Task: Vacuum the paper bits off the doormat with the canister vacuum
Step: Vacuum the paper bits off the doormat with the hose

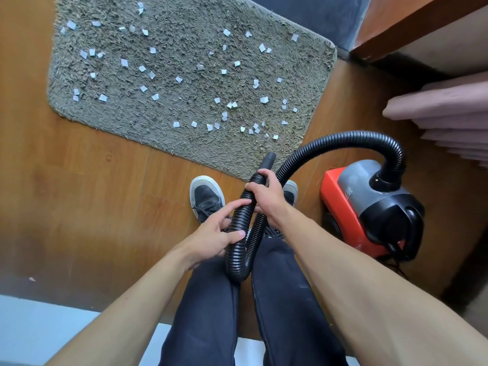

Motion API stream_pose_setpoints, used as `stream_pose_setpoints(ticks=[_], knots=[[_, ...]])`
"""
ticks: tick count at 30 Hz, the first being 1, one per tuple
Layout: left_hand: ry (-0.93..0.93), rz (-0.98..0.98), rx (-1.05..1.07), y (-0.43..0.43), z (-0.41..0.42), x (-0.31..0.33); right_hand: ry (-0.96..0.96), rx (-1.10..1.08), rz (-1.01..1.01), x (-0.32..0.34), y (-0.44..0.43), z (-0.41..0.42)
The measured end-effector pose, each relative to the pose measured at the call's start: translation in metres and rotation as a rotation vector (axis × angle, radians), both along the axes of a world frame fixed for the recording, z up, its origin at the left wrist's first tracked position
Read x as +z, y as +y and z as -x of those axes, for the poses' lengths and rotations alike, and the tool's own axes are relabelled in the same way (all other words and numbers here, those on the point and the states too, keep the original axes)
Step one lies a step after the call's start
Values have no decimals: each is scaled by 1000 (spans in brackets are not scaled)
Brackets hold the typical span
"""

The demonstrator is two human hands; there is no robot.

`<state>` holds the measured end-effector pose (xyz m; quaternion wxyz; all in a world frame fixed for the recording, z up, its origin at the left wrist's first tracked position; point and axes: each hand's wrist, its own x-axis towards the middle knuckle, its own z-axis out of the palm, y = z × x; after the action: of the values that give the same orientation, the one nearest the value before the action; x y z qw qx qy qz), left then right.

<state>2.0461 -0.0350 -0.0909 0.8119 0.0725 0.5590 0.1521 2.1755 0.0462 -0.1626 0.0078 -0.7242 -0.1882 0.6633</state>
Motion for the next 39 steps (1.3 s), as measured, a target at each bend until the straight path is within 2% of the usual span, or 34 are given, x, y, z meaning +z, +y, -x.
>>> stream_pose_setpoints(ticks=[9,24,30,39], knots=[[27,-78,2,25,1,-7,36,-1,-2,-2,33,1],[9,-56,-12,39,-3,-3,146,49,67,-8,50,-6],[17,-54,44,39,-3,-2,184,89,50,-6,56,2],[39,-103,20,56,-11,-2,171,120,-9,-11,68,-3]])
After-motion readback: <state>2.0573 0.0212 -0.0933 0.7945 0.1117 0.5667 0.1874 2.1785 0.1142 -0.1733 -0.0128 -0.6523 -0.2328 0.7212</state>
